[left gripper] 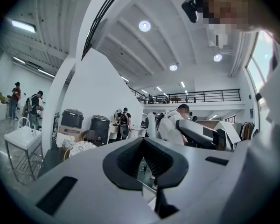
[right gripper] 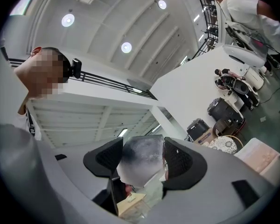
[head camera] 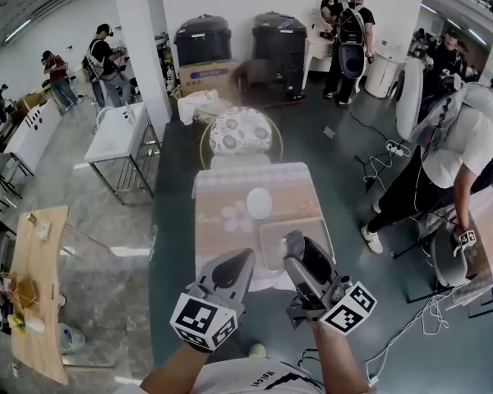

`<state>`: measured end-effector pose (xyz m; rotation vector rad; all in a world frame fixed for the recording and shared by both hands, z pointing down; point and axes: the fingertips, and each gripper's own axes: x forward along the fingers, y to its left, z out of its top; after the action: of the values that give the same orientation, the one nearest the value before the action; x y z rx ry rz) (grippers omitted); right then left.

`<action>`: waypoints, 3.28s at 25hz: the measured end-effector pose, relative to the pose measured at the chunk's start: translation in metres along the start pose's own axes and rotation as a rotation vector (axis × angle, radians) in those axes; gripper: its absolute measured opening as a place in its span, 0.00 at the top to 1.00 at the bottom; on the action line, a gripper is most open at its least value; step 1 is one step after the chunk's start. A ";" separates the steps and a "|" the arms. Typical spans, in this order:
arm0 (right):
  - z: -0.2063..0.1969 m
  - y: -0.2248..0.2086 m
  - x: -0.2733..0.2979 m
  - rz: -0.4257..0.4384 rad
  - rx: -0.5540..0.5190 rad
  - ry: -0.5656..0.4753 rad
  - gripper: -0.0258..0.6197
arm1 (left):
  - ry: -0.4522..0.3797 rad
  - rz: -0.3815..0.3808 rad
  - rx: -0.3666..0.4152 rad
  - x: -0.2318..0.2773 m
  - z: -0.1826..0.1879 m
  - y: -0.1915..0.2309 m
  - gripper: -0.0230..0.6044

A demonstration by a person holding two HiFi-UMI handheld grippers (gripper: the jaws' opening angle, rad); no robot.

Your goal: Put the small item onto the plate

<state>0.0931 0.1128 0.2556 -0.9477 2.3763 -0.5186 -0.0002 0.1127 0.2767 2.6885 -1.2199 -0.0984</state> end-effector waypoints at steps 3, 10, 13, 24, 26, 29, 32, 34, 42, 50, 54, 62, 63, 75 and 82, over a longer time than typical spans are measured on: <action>-0.001 -0.012 0.020 -0.015 -0.009 -0.002 0.51 | 0.003 -0.015 0.001 0.015 0.001 0.020 0.96; -0.010 -0.045 0.075 -0.054 -0.021 -0.001 0.51 | 0.022 -0.044 -0.007 0.052 0.000 0.080 0.96; -0.014 -0.059 0.096 -0.077 -0.025 0.000 0.51 | 0.024 -0.065 -0.014 0.068 0.002 0.102 0.96; -0.026 -0.102 0.135 -0.158 -0.039 -0.007 0.51 | 0.044 -0.150 -0.027 0.115 -0.004 0.146 0.96; -0.029 -0.113 0.139 -0.166 -0.040 -0.001 0.51 | 0.050 -0.155 -0.027 0.124 -0.008 0.152 0.96; -0.034 -0.133 0.143 -0.180 -0.039 0.006 0.51 | 0.057 -0.151 -0.030 0.140 -0.018 0.163 0.96; -0.041 -0.158 0.146 -0.191 -0.029 0.016 0.51 | 0.066 -0.137 -0.037 0.156 -0.032 0.176 0.96; -0.046 -0.177 0.149 -0.197 -0.018 0.022 0.51 | 0.073 -0.129 -0.041 0.168 -0.042 0.185 0.96; -0.072 -0.253 0.158 -0.221 0.014 0.070 0.51 | 0.111 -0.093 -0.085 0.218 -0.090 0.214 0.96; -0.118 -0.325 0.155 -0.272 0.043 0.135 0.51 | 0.146 -0.080 -0.107 0.257 -0.148 0.236 0.96; -0.145 -0.358 0.150 -0.297 0.056 0.172 0.51 | 0.171 -0.076 -0.108 0.271 -0.179 0.244 0.96; -0.191 -0.405 0.140 -0.335 0.103 0.227 0.51 | 0.228 -0.059 -0.117 0.287 -0.233 0.260 0.96; -0.198 -0.410 0.137 -0.340 0.111 0.236 0.51 | 0.234 -0.059 -0.121 0.289 -0.238 0.261 0.96; -0.256 -0.465 0.127 -0.401 0.165 0.352 0.51 | 0.308 -0.052 -0.140 0.307 -0.294 0.276 0.96; -0.281 -0.487 0.124 -0.435 0.182 0.425 0.51 | 0.341 -0.037 -0.148 0.315 -0.320 0.286 0.96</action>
<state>0.1000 -0.2646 0.6907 -1.3872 2.4189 -1.1841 0.0401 -0.2626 0.6519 2.4698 -1.0166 0.2449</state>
